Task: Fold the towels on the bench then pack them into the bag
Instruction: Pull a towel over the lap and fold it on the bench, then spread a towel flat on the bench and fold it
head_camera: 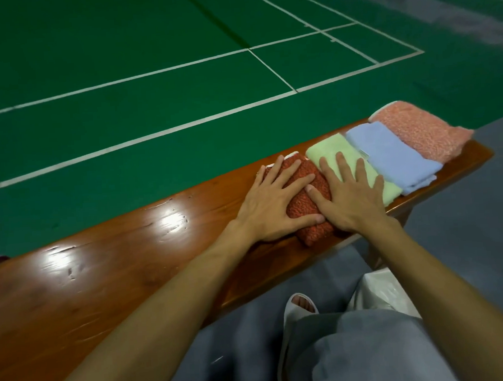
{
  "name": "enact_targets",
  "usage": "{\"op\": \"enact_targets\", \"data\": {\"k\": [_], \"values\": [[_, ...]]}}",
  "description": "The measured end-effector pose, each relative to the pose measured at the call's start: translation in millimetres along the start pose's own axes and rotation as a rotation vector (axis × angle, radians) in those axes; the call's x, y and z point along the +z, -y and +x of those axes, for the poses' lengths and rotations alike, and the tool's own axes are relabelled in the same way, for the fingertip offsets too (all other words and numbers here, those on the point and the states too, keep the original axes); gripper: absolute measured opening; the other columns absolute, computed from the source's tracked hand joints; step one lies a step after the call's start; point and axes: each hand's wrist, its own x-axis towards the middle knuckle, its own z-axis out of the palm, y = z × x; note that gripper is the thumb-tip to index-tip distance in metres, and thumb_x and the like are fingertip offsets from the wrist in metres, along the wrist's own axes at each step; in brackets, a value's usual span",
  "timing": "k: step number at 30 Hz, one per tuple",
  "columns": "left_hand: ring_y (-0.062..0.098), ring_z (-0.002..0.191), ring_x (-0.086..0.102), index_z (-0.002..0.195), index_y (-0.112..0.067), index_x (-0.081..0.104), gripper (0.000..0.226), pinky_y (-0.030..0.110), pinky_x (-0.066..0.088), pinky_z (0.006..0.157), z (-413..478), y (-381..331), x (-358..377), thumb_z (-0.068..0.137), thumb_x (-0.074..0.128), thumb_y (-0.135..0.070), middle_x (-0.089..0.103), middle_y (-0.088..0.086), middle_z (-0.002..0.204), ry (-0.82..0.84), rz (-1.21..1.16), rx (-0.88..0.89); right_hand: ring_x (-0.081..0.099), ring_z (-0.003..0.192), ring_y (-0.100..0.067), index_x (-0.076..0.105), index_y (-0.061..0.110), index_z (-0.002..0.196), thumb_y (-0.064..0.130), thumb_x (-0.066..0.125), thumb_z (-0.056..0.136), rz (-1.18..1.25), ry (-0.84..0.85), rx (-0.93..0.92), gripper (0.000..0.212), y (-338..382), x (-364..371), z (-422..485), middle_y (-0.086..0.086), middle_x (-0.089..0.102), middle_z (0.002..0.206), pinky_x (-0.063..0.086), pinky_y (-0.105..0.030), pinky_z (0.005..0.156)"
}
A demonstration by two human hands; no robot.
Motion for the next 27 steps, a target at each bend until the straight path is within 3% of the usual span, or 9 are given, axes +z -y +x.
{"op": "enact_targets", "data": {"k": [5,10,14,17,19,23,27], "values": [[0.025,0.159,-0.008,0.163,-0.040,0.015,0.100,0.058,0.004,0.126,2.3,1.0,-19.5,0.080,0.028,-0.094,0.003,-0.002,0.173,0.104,0.019,0.025,-0.008,0.156,-0.037,0.001,0.041,0.162,0.088,0.012,0.087,0.008,0.012,-0.006,0.089,-0.7,-9.6,-0.7,0.001,-0.006,0.172,-0.003,-0.071,0.118],[0.024,0.159,-0.008,0.163,-0.039,0.010,0.095,0.056,0.000,0.127,-45.3,0.1,-59.6,0.086,0.031,-0.089,0.001,-0.001,0.173,0.036,0.044,0.010,-0.010,0.157,-0.032,0.009,0.033,0.163,0.084,0.004,0.087,-0.018,-0.176,-0.174,0.091,21.2,-35.7,-27.2,-0.002,-0.002,0.172,-0.006,-0.065,0.121],[0.020,0.159,-0.009,0.164,-0.038,0.009,0.094,0.053,-0.001,0.128,-125.3,22.7,-101.1,0.088,0.033,-0.088,0.000,-0.003,0.173,-0.002,0.077,-0.072,-0.006,0.158,-0.029,0.011,0.026,0.164,0.077,0.008,0.091,-0.031,-0.181,-0.430,0.089,90.9,-29.9,-63.4,-0.005,0.003,0.172,-0.002,-0.057,0.124],[0.017,0.158,-0.012,0.163,-0.040,0.005,0.093,0.052,-0.001,0.128,-209.0,54.5,-125.8,0.088,0.028,-0.089,-0.002,-0.006,0.172,0.016,0.123,-0.184,-0.002,0.158,-0.025,0.012,0.022,0.164,0.075,0.007,0.089,0.028,-0.064,-0.569,0.092,165.5,-4.0,-95.5,-0.005,0.006,0.172,0.004,-0.050,0.127],[0.016,0.158,-0.013,0.163,-0.041,0.004,0.093,0.053,0.002,0.128,-268.7,80.3,-140.6,0.088,0.026,-0.091,-0.002,-0.008,0.172,0.027,0.148,-0.307,0.015,0.156,-0.026,0.022,0.015,0.162,0.071,0.015,0.093,0.135,0.000,-0.596,0.089,219.8,10.8,-117.8,-0.009,0.021,0.169,0.017,-0.045,0.126],[0.016,0.158,-0.009,0.163,-0.042,0.008,0.094,0.055,0.006,0.127,-388.5,125.9,-173.3,0.085,0.025,-0.092,0.003,-0.011,0.171,-0.012,0.112,-0.588,0.058,0.119,-0.022,0.053,0.016,0.137,0.051,0.050,0.101,0.413,0.082,-0.581,0.051,325.6,32.9,-161.8,-0.003,0.063,0.129,0.049,-0.040,0.100],[0.015,0.158,-0.008,0.162,-0.040,0.008,0.104,0.049,0.000,0.128,-487.0,158.2,-202.3,0.076,0.002,-0.098,0.001,-0.010,0.170,-0.038,0.110,-0.850,0.069,0.081,-0.019,0.065,0.026,0.100,0.059,0.058,0.088,0.659,0.212,-0.543,0.035,420.4,52.8,-191.2,0.006,0.071,0.080,0.057,-0.039,0.075]]}}
